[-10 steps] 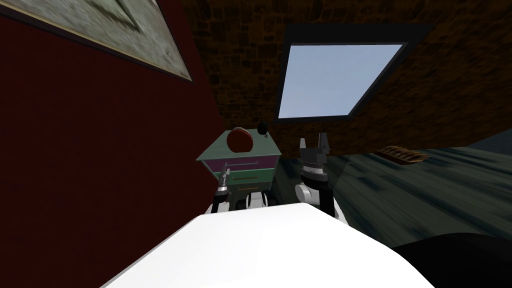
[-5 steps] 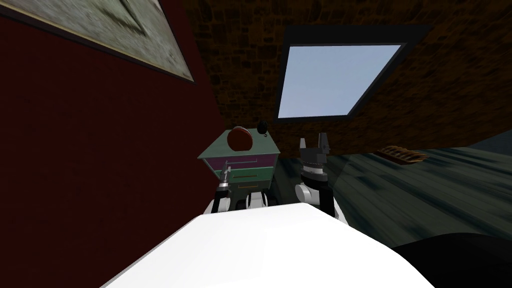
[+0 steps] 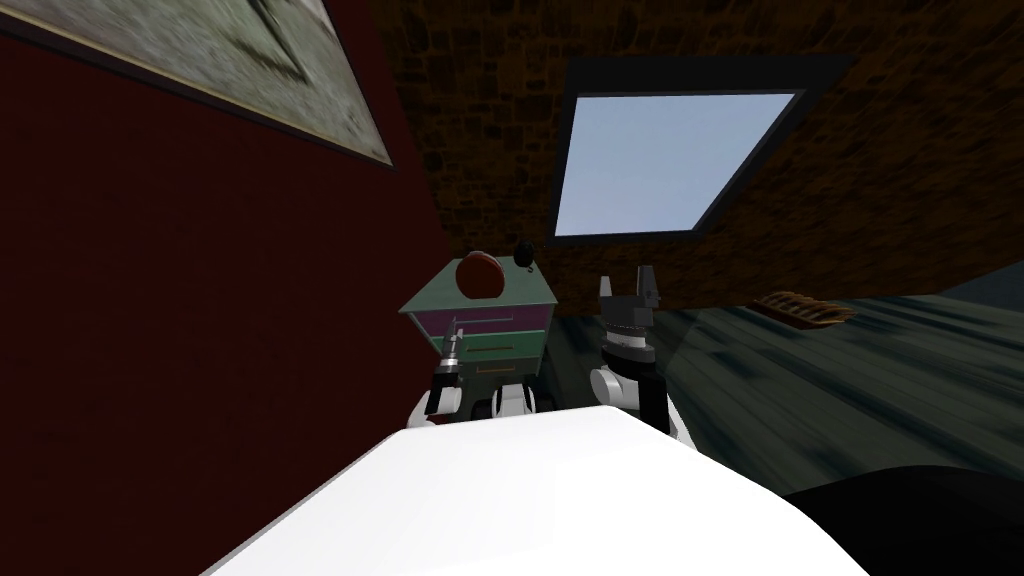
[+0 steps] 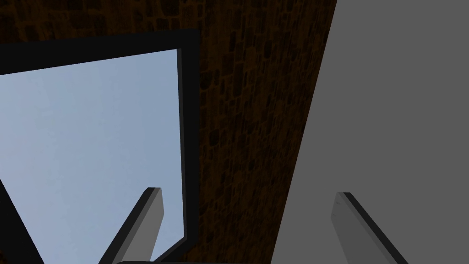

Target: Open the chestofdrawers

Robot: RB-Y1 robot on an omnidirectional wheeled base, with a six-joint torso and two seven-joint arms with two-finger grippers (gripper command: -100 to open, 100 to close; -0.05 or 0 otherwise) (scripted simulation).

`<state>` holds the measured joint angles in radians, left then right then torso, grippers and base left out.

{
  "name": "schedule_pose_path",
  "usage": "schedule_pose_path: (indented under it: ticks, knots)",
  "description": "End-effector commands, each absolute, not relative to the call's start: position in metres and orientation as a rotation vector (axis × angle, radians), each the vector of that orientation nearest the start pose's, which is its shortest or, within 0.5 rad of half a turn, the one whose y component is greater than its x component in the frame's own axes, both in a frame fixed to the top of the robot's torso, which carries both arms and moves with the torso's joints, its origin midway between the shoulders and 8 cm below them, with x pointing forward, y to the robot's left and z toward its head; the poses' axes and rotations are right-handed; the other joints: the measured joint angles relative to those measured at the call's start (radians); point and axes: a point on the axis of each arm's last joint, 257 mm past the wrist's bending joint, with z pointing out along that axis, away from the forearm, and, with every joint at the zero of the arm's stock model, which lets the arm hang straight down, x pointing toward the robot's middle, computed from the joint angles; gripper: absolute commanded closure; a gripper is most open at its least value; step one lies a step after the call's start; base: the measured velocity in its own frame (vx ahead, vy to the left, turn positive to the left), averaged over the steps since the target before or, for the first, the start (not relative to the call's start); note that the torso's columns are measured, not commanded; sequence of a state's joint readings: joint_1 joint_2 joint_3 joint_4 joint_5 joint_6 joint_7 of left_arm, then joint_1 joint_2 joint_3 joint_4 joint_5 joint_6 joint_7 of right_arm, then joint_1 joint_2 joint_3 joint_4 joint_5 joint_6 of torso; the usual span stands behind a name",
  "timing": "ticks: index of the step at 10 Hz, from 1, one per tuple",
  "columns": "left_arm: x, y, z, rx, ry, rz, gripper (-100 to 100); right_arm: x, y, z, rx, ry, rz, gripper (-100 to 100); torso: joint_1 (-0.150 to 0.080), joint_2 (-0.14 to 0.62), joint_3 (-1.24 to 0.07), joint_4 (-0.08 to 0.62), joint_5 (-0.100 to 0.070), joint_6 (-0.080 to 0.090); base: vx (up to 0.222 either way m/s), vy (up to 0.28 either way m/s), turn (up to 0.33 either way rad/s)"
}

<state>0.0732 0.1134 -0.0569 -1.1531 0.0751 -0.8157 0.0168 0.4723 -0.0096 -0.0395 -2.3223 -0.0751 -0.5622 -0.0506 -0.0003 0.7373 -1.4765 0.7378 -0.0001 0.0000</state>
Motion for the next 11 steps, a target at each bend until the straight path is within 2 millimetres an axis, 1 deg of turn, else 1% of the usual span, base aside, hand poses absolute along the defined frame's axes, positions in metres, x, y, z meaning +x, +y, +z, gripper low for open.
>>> schedule_pose_path:
  ticks: [1,7,11]
  knots:
    - [0.478,0.251,-0.260,-0.962,1.004,-1.335,-100,0.321,-0.293,0.063,0.600,0.469,1.396,0,0.000,0.001,0.000,0.000,0.000,0.000,-0.046,-0.013,0.009]
    - [0.505,0.246,-0.254,-1.007,1.041,-1.332,-100,0.321,-0.293,0.063,0.600,0.469,1.396,0,0.000,0.000,0.000,0.000,0.000,0.000,-0.049,-0.013,0.011]
    - [0.518,0.242,-0.252,-1.032,1.059,-1.331,-100,0.321,-0.293,0.063,0.600,0.469,1.396,0,0.001,0.000,0.000,0.000,0.000,0.000,-0.041,-0.011,0.008]
